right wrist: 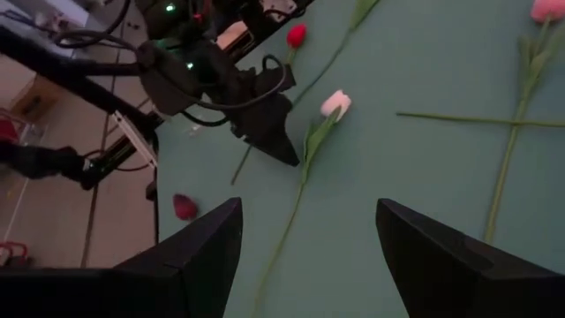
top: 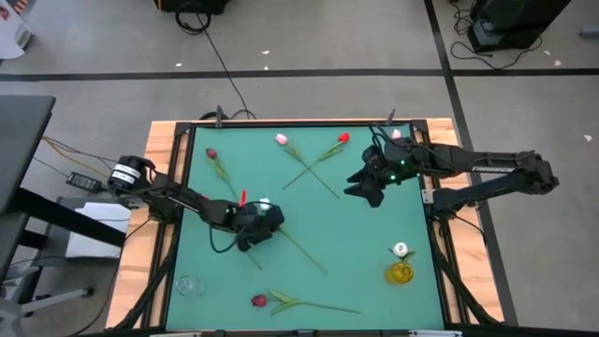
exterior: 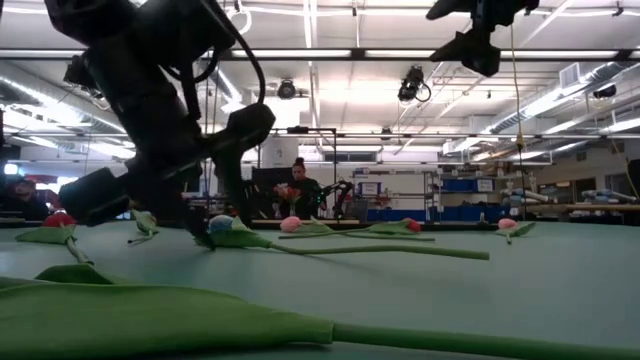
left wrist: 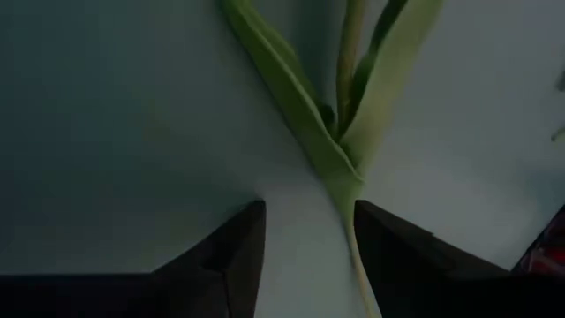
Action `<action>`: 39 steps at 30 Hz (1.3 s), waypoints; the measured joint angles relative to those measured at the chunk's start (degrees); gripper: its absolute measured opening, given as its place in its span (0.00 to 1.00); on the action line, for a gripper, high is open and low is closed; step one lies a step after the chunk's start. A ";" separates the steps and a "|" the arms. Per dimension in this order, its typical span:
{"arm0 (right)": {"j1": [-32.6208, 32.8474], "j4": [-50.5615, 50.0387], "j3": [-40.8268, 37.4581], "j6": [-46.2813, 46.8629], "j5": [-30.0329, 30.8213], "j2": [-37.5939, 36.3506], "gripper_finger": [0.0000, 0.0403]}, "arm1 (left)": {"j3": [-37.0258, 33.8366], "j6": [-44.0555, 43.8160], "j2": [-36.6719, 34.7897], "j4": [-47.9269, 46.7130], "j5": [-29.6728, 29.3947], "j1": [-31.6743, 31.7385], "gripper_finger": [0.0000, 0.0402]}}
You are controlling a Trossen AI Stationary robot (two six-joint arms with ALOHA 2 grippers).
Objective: Sort flowers into vase by color
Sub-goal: Put the white tulip into the yellow flower vase
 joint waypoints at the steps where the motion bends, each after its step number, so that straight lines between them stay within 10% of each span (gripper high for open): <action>1: -0.32 0.00 0.00 -0.46 -0.44 0.00 0.66 | 0.00 -0.42 0.05 -0.01 0.69 0.32 0.44; 32: -3.90 0.33 0.00 -4.95 -9.45 0.00 0.66 | 4.66 -1.65 -0.23 -15.55 14.09 12.73 0.42; 39: -3.88 0.40 0.00 -5.27 -10.42 0.00 0.63 | 4.67 -1.01 -0.23 -17.23 14.81 13.03 0.27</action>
